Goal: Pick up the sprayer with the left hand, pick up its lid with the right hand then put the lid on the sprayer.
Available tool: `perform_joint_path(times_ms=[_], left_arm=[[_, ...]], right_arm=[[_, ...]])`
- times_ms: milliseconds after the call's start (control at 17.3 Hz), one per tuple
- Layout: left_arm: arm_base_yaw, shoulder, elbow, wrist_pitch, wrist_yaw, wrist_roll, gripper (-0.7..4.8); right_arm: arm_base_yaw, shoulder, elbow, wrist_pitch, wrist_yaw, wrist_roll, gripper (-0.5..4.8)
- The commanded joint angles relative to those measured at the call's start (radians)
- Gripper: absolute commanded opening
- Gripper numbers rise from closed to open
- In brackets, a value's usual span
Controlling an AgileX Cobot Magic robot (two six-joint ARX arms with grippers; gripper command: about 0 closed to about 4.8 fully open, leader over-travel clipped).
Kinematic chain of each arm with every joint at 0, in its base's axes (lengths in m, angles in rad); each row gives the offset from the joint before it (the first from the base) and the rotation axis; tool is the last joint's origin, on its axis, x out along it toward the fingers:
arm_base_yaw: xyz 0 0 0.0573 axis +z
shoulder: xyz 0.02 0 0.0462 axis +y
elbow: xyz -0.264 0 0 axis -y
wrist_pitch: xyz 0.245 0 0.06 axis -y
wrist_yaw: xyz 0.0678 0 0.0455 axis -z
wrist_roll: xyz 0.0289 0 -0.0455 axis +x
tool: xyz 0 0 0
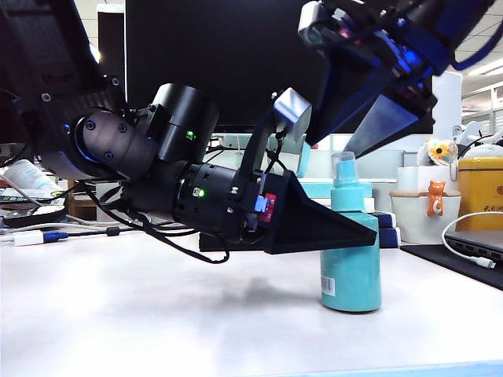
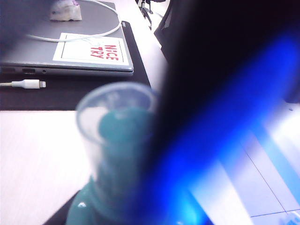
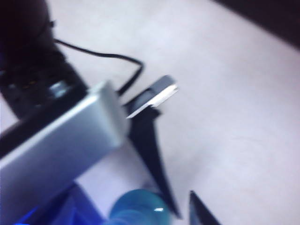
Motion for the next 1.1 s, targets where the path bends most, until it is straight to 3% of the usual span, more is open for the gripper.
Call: perform_joint_path(times_ms=[58,173,231,346,693,808,981,1097], left_arm=[[0.007,0.005,-0.003,-0.050,-0.052,-0.002,2.38],[0.017,0.005,-0.003,-0.039,-0.061,-0.003,2.77],[0.024,0.002,-0.003,-0.031,-0.061,-0.003,3.91],[0.028,-0.004,-0.003,-0.031,-0.061,-0.003,4.63],[0.040,-0.098,-0.003,-0.049,-0.117,-0.002,4.79],[0.069,-0.161,-0.003,-0.177,-0.142,0.055,4.79],[0.135,-0.253,-0.003,-0.555,-0.171,0.219,4.79],[0.165,-0.302,-0.003,-0.700,-0.249,0.267,4.79]], right_arm=[[0.001,-0.021,0.024,-0.041,0.056,-0.042,3.07],[0.000,-0.061,0.024,-0.080,0.071,-0.049,3.06],[-0.004,-0.089,0.024,-0.089,0.103,-0.050,3.06],[-0.005,-0.145,0.024,-0.092,0.155,-0.049,3.06],[-0.031,-0.306,0.024,-0.101,0.262,-0.045,3.06],[-0.050,-0.360,0.024,-0.105,0.295,-0.045,3.06],[-0.094,-0.432,0.024,-0.099,0.295,-0.037,3.06],[-0.130,-0.472,0.024,-0.089,0.300,0.005,3.06]])
